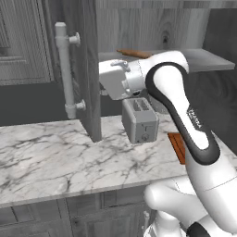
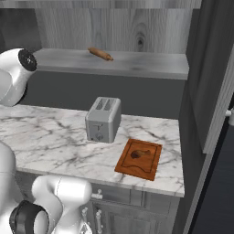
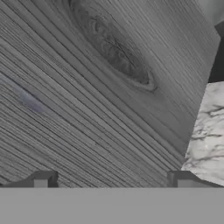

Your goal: Open the cabinet, retrieve the rolling pin, and place it next to the meat on the cutting board to prepare for tenderizing.

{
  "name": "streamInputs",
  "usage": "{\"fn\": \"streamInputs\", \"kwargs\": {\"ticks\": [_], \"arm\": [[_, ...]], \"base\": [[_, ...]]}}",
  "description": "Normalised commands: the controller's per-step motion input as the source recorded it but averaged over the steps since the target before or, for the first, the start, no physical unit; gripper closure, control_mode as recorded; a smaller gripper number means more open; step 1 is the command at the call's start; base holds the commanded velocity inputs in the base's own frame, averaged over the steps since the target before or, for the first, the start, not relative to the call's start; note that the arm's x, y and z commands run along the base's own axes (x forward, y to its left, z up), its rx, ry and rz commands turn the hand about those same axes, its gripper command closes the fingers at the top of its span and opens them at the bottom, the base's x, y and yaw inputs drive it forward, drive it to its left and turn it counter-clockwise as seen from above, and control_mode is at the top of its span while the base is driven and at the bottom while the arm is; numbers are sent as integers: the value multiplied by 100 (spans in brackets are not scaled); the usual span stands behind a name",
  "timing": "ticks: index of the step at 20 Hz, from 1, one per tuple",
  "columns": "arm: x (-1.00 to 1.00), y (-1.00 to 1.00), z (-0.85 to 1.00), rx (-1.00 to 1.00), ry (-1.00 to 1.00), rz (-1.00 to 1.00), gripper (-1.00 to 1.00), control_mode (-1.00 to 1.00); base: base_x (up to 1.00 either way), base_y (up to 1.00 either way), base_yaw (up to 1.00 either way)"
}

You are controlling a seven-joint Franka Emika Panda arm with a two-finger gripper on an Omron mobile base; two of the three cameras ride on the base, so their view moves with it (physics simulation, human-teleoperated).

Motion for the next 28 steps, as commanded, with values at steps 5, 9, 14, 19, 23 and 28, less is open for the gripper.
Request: {"fn": "streamInputs", "kwargs": {"ticks": [5, 9, 14, 19, 23, 28], "arm": [[20, 100, -1, -8, 0, 0, -100, -100], [22, 94, -1, -7, 0, 0, -100, -100], [13, -49, -10, -8, -5, 0, -100, -100], [0, -100, -12, -11, -12, 0, -100, -100], [0, -100, -1, -16, -20, 0, -100, -100], [10, -100, 0, -21, -23, 0, -100, -100]], "base": [[0, 0, 0], [0, 0, 0], [0, 0, 0], [0, 0, 0], [0, 0, 0], [0, 0, 0]]}}
